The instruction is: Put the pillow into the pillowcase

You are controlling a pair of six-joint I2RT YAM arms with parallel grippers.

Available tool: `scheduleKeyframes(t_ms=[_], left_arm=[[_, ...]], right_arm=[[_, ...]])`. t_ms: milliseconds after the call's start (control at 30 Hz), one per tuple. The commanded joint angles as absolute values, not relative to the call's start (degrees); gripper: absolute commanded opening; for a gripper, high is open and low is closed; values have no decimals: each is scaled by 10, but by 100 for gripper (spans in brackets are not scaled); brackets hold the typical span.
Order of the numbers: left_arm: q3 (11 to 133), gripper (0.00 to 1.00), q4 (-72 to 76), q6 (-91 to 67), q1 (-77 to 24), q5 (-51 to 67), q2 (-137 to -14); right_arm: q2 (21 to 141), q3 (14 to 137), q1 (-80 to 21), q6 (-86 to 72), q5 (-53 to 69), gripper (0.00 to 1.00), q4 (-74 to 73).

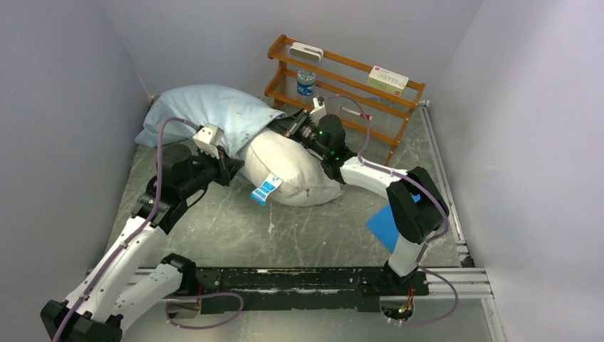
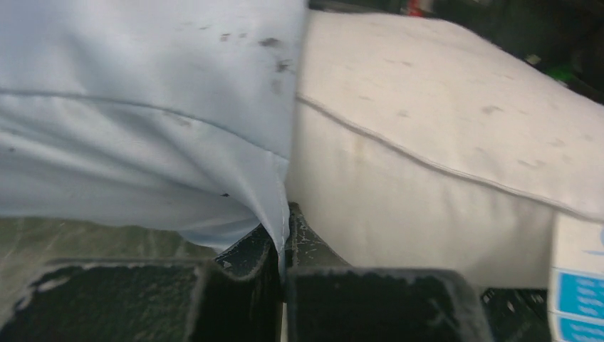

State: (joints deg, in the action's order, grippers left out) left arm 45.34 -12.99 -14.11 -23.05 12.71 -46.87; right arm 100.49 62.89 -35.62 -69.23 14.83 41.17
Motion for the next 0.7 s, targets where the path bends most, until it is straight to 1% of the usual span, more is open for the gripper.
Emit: scheduleKeyframes(t_ms=[0, 100, 300, 433, 567, 667], left_arm=[[462, 5, -81, -133, -275, 274, -454], [456, 5, -80, -132, -294, 282, -451], [458, 5, -46, -144, -312, 366, -442], [434, 5, -22, -158, -315, 419, -440], [424, 5, -32, -148, -319, 440, -440], [424, 5, -41, -141, -319, 439, -432]], right_arm=[[1006, 682, -377, -681, 103, 0, 443], [1011, 681, -383, -688, 95, 0, 468], [1012, 706, -404, -631, 60, 0, 412], [1010, 702, -408, -604, 55, 0, 403], [1007, 715, -409, -550, 53, 0, 369], [1002, 714, -411, -505, 72, 0, 385]])
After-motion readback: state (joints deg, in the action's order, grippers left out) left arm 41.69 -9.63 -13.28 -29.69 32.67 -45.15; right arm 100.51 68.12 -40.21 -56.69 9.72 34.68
